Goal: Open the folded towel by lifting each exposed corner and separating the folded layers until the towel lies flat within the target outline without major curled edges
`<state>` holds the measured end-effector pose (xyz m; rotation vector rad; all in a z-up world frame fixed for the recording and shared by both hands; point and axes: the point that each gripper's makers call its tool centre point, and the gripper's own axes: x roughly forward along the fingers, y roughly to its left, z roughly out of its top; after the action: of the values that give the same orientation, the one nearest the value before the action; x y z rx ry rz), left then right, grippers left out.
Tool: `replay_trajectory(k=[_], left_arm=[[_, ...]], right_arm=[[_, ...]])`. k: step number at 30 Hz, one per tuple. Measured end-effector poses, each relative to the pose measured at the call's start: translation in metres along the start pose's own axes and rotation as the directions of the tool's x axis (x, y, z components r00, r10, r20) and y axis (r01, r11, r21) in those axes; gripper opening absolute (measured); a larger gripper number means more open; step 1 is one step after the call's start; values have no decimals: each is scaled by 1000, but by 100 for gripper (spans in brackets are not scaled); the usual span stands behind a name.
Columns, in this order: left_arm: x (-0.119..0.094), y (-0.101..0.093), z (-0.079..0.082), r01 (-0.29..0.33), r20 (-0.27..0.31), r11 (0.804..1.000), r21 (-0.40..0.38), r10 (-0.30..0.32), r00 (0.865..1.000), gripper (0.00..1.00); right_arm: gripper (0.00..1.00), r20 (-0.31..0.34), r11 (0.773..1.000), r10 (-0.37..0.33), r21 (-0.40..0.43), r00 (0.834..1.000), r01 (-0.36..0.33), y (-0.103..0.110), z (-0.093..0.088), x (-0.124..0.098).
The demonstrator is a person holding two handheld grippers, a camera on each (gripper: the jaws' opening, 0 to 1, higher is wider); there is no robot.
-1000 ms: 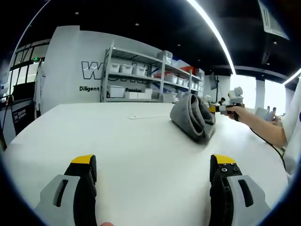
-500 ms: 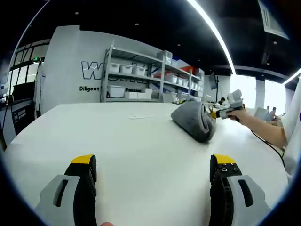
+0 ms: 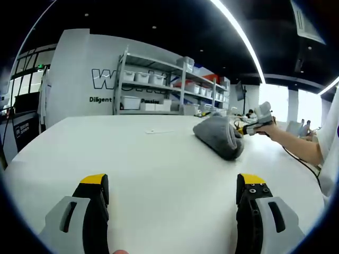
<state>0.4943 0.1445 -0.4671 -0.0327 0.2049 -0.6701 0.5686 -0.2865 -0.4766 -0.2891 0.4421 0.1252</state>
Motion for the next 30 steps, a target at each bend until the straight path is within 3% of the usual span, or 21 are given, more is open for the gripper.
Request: replay_trajectory(k=[16, 21, 26, 30], left_arm=[[2, 3, 1, 1, 0, 1000, -1, -1, 1000, 99], [2, 4, 1, 1, 0, 1000, -1, -1, 1000, 99], [2, 4, 1, 2, 0, 1000, -2, -2, 1000, 99], [2, 3, 1, 2, 0, 1000, -1, -2, 1000, 99]], right_arm=[[5, 14, 1000, 15, 2, 1000, -15, -3, 2, -2], [9, 156, 998, 22, 48, 988, -30, -12, 33, -25], [20, 194, 1000, -1, 26, 981, -5, -25, 50, -51], [36, 254, 999, 3, 39, 967, -13, -33, 65, -73]])
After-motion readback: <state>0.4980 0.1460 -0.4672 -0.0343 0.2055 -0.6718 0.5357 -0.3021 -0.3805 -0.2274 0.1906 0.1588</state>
